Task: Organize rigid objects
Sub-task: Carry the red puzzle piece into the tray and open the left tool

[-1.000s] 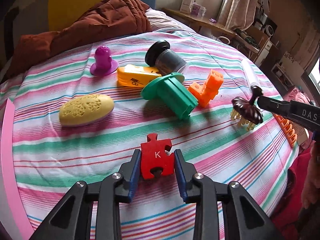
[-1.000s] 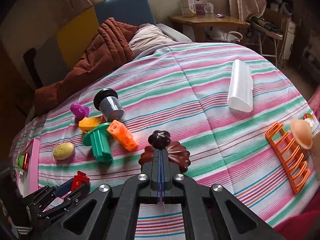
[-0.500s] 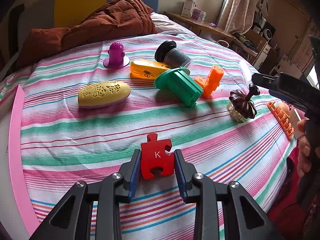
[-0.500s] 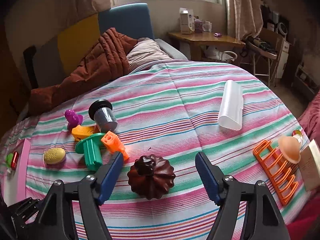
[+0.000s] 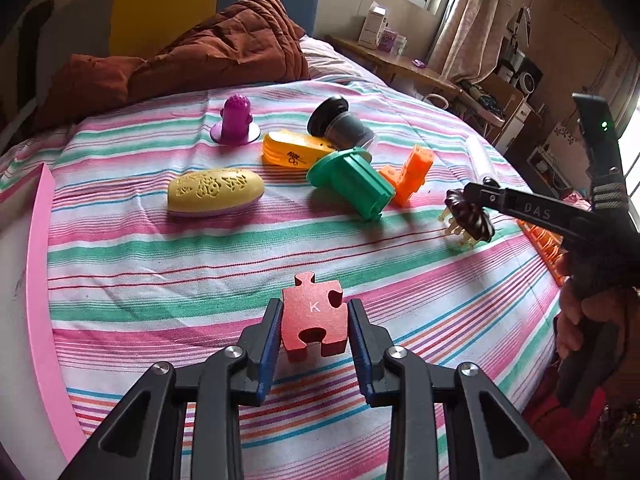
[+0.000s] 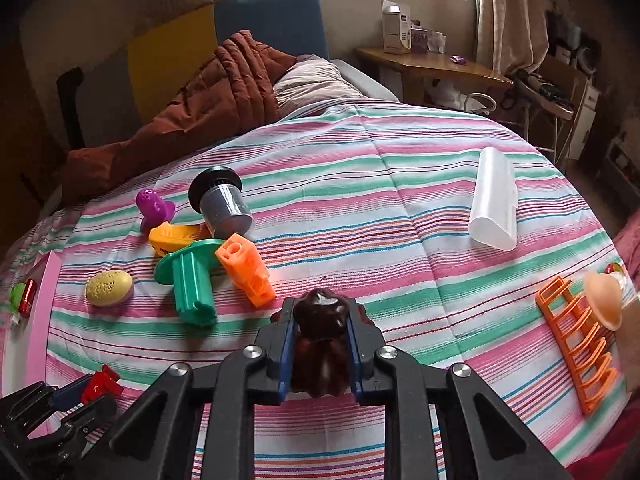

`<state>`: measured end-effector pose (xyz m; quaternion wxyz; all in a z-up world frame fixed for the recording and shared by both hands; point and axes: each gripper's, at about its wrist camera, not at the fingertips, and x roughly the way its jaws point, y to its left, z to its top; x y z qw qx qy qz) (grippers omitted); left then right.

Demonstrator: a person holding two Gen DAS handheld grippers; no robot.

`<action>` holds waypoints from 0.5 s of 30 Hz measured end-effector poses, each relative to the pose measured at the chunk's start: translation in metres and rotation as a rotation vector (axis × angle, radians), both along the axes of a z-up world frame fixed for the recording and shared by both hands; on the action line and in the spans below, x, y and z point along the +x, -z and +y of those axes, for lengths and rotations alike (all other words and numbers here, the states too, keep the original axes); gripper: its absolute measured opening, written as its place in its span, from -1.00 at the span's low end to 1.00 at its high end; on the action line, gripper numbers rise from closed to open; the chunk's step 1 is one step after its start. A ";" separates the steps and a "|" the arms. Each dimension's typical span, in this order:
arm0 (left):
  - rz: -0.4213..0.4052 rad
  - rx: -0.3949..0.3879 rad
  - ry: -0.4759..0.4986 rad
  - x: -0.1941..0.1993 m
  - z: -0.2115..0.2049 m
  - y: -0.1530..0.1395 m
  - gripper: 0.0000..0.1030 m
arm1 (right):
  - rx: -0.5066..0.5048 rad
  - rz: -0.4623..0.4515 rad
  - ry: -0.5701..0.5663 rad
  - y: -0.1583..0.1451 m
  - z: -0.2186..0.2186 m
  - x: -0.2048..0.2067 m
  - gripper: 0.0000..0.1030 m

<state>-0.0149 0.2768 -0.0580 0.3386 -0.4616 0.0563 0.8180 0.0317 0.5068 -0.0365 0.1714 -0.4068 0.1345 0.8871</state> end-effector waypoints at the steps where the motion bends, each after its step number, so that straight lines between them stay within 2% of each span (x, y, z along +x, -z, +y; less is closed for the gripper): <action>1: 0.004 0.003 -0.001 0.001 -0.002 -0.002 -0.38 | -0.004 0.007 -0.003 -0.002 -0.001 0.001 -0.57; 9: 0.035 0.052 -0.020 0.003 -0.028 -0.029 -0.38 | -0.029 0.038 -0.040 -0.009 -0.011 0.005 -0.57; 15: 0.080 0.076 -0.072 -0.005 -0.069 -0.053 -0.38 | -0.038 0.072 -0.084 -0.016 -0.023 0.008 -0.57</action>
